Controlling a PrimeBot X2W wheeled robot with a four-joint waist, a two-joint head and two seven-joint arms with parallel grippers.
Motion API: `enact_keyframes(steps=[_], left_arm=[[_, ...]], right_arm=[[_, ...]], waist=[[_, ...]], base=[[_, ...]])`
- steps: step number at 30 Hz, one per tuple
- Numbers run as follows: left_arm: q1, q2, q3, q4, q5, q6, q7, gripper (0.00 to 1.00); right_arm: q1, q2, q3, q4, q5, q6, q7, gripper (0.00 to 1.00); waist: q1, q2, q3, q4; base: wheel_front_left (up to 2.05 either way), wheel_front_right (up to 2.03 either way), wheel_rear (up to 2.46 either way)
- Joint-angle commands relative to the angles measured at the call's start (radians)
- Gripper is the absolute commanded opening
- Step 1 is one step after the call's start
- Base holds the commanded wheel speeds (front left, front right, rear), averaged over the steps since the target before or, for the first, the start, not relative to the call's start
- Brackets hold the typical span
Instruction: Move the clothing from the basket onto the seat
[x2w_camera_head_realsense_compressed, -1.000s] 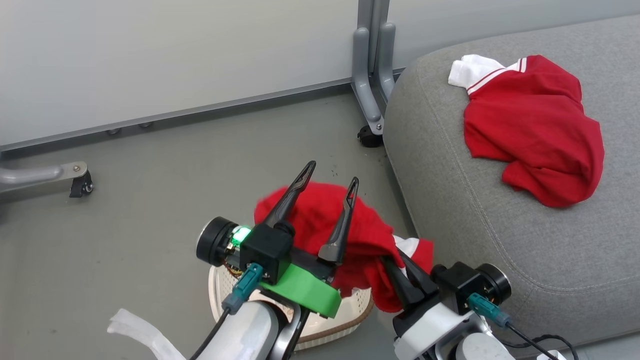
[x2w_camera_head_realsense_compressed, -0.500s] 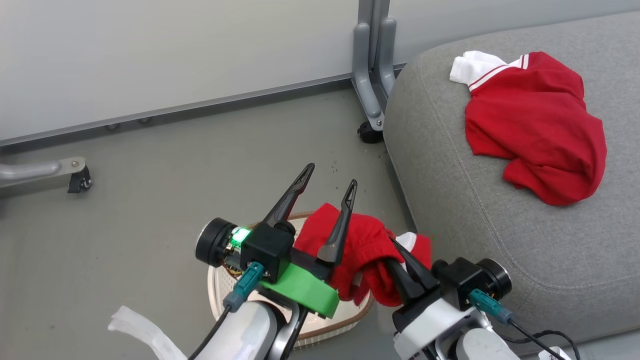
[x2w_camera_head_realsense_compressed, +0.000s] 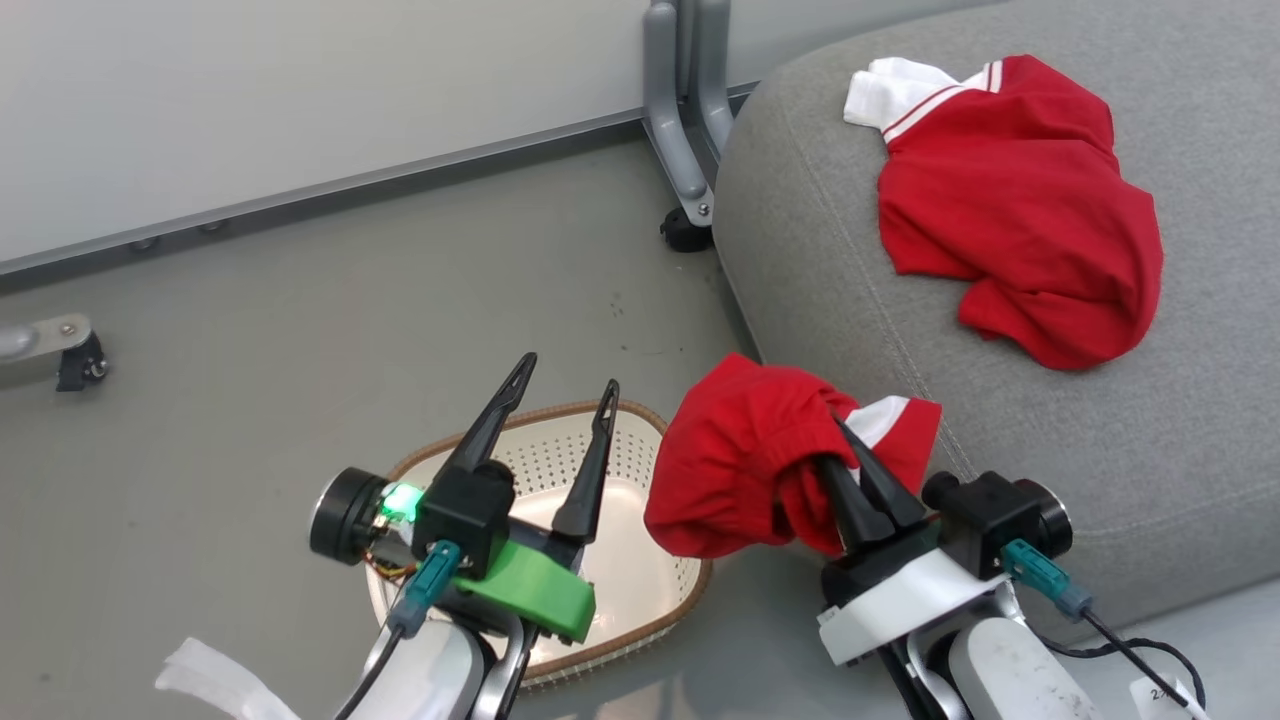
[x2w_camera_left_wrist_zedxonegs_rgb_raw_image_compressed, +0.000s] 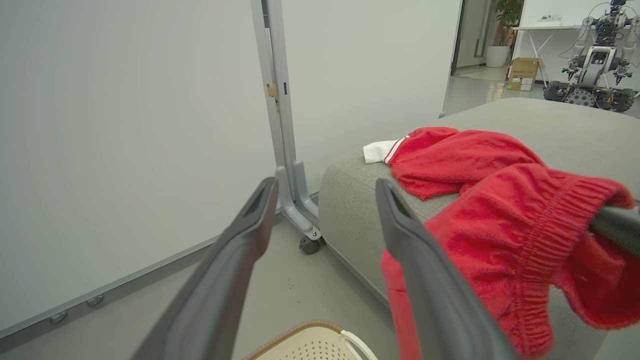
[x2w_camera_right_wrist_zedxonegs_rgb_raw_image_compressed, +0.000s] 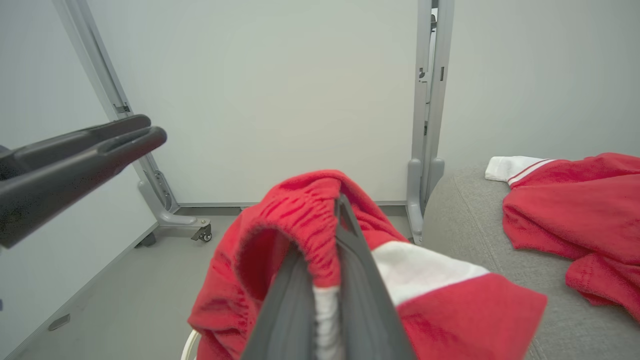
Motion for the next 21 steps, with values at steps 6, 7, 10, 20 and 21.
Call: enact_keyframes(steps=[6, 7, 10, 20, 21], left_arm=[[0.062, 0.073, 0.023, -0.014, 0.013, 0.002, -0.043, 1.00], [0.071, 0.080, 0.025, -0.019, 0.009, -0.001, -0.048, 1.00], [0.098, 0.107, 0.037, -0.032, 0.005, -0.011, -0.063, 1.00], [0.121, 0.132, 0.018, -0.031, 0.021, -0.044, -0.076, 1.00], [0.111, 0.133, 0.013, -0.028, 0.024, -0.049, -0.076, 1.00]], right_arm=[[0.027, 0.007, -0.060, -0.053, 0.013, -0.001, -0.003, 0.00], [0.030, 0.008, -0.071, -0.061, 0.015, -0.001, -0.003, 0.00], [0.050, 0.009, -0.098, -0.078, 0.022, -0.001, -0.003, 0.00], [0.101, 0.011, -0.178, -0.105, 0.031, -0.001, -0.003, 0.00], [0.106, 0.011, -0.188, -0.108, 0.030, -0.001, -0.003, 0.00]], waist=[[0.0000, 0.0000, 0.064, -0.123], [0.0000, 0.0000, 0.071, -0.136], [0.0000, 0.0000, 0.087, -0.180], [0.0000, 0.0000, 0.140, -0.296], [0.0000, 0.0000, 0.147, -0.299]], base=[[0.00, 0.00, 0.00], [0.00, 0.00, 0.00], [0.00, 0.00, 0.00], [0.00, 0.00, 0.00], [0.00, 0.00, 0.00]])
